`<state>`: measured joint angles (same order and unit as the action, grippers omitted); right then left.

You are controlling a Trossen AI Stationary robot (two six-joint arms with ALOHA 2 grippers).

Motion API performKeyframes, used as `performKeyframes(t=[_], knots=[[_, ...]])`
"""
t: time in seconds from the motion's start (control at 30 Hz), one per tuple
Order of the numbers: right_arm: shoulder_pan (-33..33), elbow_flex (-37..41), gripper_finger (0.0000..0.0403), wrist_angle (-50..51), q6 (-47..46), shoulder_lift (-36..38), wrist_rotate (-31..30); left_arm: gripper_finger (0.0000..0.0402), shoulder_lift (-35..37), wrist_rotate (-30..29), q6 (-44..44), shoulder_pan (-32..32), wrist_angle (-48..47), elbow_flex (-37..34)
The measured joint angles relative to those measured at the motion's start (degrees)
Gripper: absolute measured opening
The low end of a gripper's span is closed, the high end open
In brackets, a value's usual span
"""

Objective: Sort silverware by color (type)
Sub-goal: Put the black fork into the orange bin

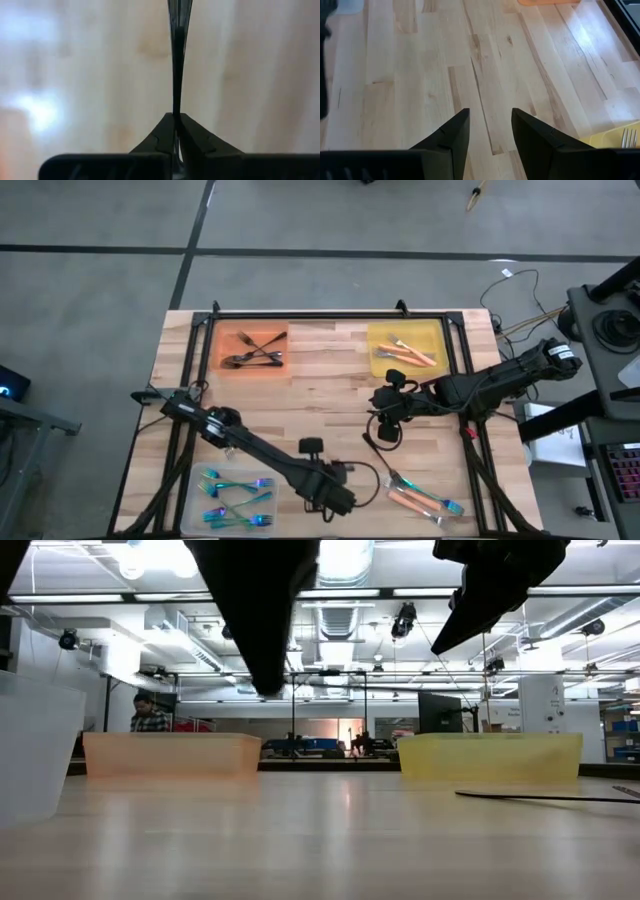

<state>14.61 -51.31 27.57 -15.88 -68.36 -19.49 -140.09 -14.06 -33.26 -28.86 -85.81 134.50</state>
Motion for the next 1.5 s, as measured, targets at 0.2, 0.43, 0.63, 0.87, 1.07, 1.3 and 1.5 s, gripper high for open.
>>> performKeyframes(t=[0.2,0.43,0.63,0.87,1.07,1.3,1.5], knots=[[0.0,0.0,0.0137,0.0,0.0,0.0,0.0,0.0000,5.6,-3.7,2.2,0.3,-4.0,-2.2],[0.0,0.0,0.0137,-0.1,0.0,0.0,0.0,0.0000,20.1,-7.9,2.2,2.2,-4.1,-19.9],[0.0,0.0,0.0137,-0.2,0.0,0.0,0.0,0.0000,35.4,-12.0,1.9,7.7,-2.0,-40.0],[0.0,0.0,0.0137,-0.5,0.0,0.0,0.0,0.0000,52.0,-12.6,12.6,20.0,10.2,-60.5],[0.0,0.0,0.0137,-0.5,0.0,0.0,0.0,0.0000,61.4,-12.7,28.8,33.9,20.4,-73.1],[0.0,0.0,0.0137,-0.8,0.0,0.0,0.0,0.0000,65.3,-11.4,44.8,48.4,32.4,-79.8],[0.0,0.0,0.0137,-0.9,0.0,0.0,0.0,0.0006,64.6,-10.9,46.1,55.1,33.3,-80.3]])
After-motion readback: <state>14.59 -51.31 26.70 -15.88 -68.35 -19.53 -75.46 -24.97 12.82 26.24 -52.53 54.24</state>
